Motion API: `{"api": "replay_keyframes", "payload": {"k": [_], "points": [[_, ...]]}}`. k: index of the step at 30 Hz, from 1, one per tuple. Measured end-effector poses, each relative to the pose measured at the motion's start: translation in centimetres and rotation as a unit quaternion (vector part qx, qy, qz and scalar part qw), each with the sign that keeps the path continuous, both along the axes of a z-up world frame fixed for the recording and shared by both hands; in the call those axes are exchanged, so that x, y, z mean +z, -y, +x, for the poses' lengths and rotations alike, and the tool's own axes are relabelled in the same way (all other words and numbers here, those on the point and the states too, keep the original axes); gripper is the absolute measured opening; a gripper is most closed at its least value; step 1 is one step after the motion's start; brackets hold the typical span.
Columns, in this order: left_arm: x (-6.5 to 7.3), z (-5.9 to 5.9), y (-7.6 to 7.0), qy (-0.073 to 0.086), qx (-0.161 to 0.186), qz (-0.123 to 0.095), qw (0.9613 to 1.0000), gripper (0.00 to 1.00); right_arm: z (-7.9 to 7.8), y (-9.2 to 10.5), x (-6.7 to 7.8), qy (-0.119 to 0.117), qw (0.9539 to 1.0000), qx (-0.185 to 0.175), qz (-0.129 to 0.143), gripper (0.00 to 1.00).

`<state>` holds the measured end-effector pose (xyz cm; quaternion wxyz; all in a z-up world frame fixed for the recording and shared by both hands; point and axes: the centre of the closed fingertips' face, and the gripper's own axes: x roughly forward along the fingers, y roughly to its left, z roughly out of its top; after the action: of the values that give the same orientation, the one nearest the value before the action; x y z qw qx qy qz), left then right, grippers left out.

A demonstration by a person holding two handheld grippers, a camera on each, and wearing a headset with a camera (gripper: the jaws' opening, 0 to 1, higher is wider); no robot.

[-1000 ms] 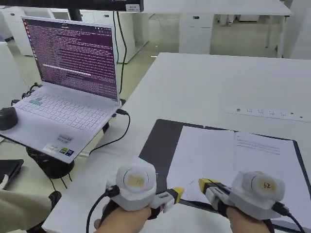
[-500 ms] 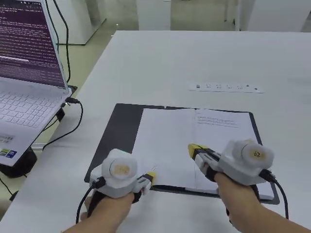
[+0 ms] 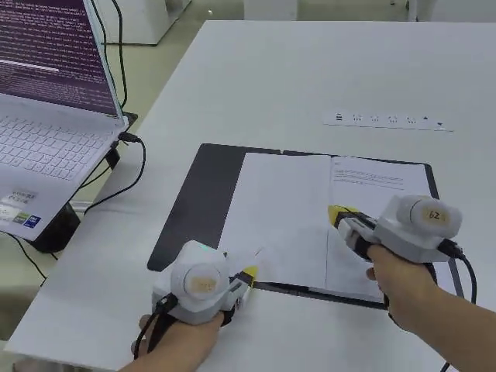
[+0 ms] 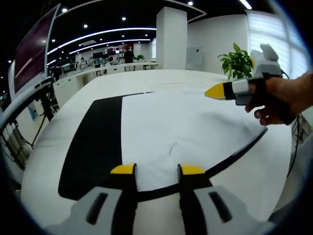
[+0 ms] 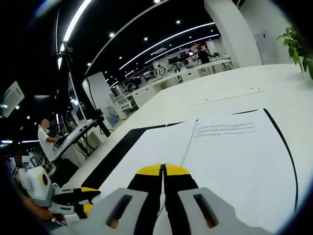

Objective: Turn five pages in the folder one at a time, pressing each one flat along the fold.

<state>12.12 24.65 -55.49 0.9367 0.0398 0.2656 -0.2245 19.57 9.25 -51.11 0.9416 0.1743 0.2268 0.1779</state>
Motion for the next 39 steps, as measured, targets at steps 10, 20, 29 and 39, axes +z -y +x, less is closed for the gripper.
{"api": "replay_keyframes", "payload": {"k": [10,20,29,39], "points": [[0.0,-0.1,0.0,0.020,0.000,-0.008,0.9998,0.32,2.8,-0.2,-2.8,-0.025,0.9996,0.009,-0.008,0.00],[-0.2,0.0,-0.2,0.029,-0.002,-0.012,0.9995,0.32,5.3,-0.1,-2.5,-0.020,0.9998,-0.006,-0.001,0.00],[-0.2,0.1,-0.3,0.031,0.000,-0.015,0.9994,0.32,7.3,0.1,-2.5,-0.015,0.9997,-0.005,-0.019,0.00],[-0.3,0.1,-0.2,0.036,0.001,-0.016,0.9992,0.30,10.9,0.7,-2.9,-0.012,0.9995,-0.015,-0.025,0.00]]}}
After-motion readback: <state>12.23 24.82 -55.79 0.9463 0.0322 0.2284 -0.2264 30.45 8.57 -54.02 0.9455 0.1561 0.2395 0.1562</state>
